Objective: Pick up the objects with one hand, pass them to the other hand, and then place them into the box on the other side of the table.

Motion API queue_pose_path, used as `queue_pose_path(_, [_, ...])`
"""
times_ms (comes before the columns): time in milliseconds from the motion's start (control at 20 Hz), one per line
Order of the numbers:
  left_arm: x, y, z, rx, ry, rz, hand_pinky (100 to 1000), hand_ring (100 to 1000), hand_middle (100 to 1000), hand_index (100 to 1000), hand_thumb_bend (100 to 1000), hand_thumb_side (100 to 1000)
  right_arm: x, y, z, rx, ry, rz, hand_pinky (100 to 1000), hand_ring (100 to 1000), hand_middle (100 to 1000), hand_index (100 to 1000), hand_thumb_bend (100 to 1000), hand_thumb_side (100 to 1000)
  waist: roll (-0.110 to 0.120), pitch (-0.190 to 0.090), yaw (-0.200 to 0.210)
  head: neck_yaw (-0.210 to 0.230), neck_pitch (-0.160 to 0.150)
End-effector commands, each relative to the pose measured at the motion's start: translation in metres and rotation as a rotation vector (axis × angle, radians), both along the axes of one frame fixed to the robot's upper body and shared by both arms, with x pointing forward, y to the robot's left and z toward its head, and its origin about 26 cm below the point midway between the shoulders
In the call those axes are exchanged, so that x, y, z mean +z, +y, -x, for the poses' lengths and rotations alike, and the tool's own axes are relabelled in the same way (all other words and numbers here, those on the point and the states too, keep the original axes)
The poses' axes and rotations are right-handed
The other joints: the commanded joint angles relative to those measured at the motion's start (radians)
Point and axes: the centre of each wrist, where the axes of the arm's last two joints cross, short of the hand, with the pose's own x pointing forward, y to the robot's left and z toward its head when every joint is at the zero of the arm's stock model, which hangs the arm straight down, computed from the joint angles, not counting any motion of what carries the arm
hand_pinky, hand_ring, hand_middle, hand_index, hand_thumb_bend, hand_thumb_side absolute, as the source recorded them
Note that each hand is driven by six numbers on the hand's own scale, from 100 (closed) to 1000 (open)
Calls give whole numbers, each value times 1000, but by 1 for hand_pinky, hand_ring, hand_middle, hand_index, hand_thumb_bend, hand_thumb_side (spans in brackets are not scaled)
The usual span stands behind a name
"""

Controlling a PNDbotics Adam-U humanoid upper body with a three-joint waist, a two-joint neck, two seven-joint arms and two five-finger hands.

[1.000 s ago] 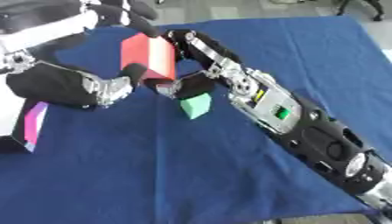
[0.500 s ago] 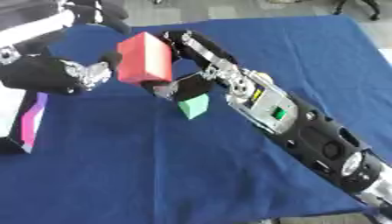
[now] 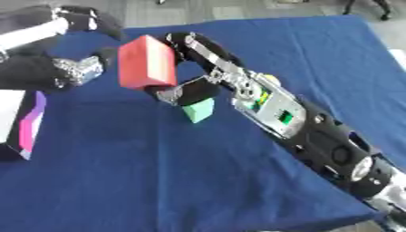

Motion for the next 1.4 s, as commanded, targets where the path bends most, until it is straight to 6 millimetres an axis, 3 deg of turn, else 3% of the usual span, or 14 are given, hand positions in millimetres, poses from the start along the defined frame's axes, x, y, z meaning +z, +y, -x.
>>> queue_pose_path(50, [7,7,-3,16,1,-4,1000,1000,935,905,100,704,5,-2,-1,-2,-16,21,657,633,578,642,100,100,1,-5,-2,-6,-2])
queue_pose_path(150, [6,8,-5,18,17,-13,1000,1000,940,914,100,399,4,-2,-1,-2,-14,23,656,633,578,642,100,100,1,-4,-2,-9,-2])
queue_pose_path(250, [6,9,-5,14,29,-20,1000,1000,941,915,100,238,4,-2,-1,-3,-11,22,656,633,578,642,100,100,0,-3,-3,-11,-2])
queue_pose_path(1400, [-4,3,-11,-9,103,-4,1000,1000,956,932,100,230,7,2,0,26,-28,32,654,629,578,640,100,100,-2,-1,0,-28,-2])
